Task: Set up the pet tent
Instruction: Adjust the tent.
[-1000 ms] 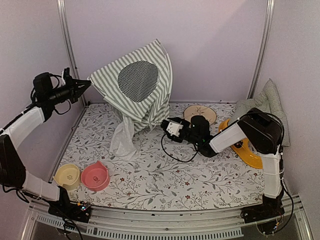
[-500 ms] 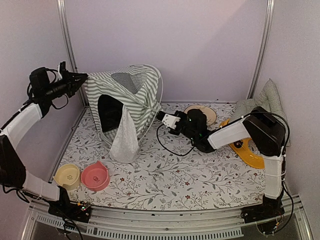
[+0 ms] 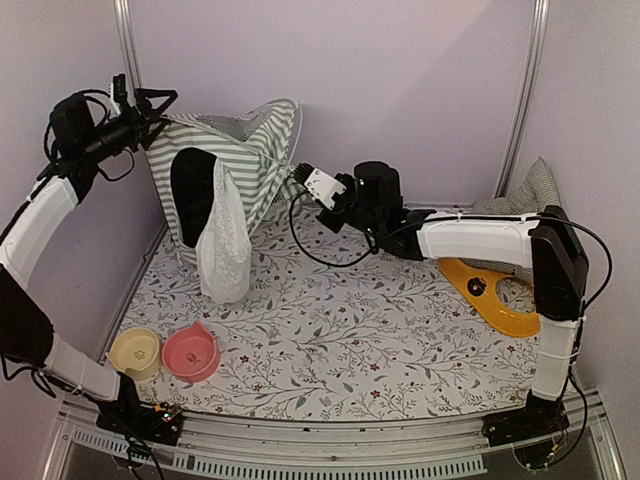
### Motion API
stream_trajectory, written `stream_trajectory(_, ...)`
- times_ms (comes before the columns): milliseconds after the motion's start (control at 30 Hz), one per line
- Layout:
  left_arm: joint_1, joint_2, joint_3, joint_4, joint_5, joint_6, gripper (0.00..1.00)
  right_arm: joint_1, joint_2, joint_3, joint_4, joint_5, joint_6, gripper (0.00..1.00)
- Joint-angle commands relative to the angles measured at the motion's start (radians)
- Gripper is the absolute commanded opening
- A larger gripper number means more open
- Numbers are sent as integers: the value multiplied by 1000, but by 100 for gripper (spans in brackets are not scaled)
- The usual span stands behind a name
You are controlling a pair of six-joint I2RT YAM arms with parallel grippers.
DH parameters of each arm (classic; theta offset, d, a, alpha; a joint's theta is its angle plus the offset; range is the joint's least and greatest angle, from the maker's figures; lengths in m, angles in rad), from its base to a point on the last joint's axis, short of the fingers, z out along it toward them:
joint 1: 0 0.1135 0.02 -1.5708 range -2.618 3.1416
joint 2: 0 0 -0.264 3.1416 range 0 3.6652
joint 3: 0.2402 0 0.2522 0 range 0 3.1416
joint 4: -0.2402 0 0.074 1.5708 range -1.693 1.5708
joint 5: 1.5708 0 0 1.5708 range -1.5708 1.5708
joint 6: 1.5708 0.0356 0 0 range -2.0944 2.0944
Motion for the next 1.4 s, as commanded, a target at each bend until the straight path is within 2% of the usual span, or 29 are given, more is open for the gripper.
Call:
stream_trajectory(0,-52,-61,63,-144,-157,203,99,7,-35,119,-239,0,185,0)
stream_trajectory(100,-112,-100,55,-211,-273,306,99,10,-15,207,-341,9,227,0)
stream_trajectory(233,-157,-101,31,-216,-309,400,99,17,-5,261,-383,18,245,0)
stream_trajectory(367,-175,-62,23,-195,-160,431,99,24,-11,282,-389,19,245,0)
stream_trajectory(500,-157,-87,-32,-114,-37,340,99,21,-6,293,-393,39,242,0)
stream_trajectory(567,-152,-89,-32,-132,-8,301,99,15,1,295,-392,44,229,0)
stream_trajectory(667,-180,-106,4,-301,-152,412,99,-8,3,297,-394,21,234,0)
stream_trajectory(800,-185,-121,-21,-402,-235,465,99,-34,15,329,-400,-1,246,0)
stream_trajectory(967,-224,-194,-127,-324,-211,527,99,-50,53,408,-415,-8,233,0)
stream_trajectory(1067,-252,-226,-175,-266,-126,562,99,-54,71,445,-421,-1,217,0)
stream_trajectory(1200,-254,-266,-224,-168,-11,530,99,-56,87,492,-439,13,199,0)
stream_trajectory(1367,-279,-338,-268,-83,-1,500,99,-56,94,529,-446,30,181,0)
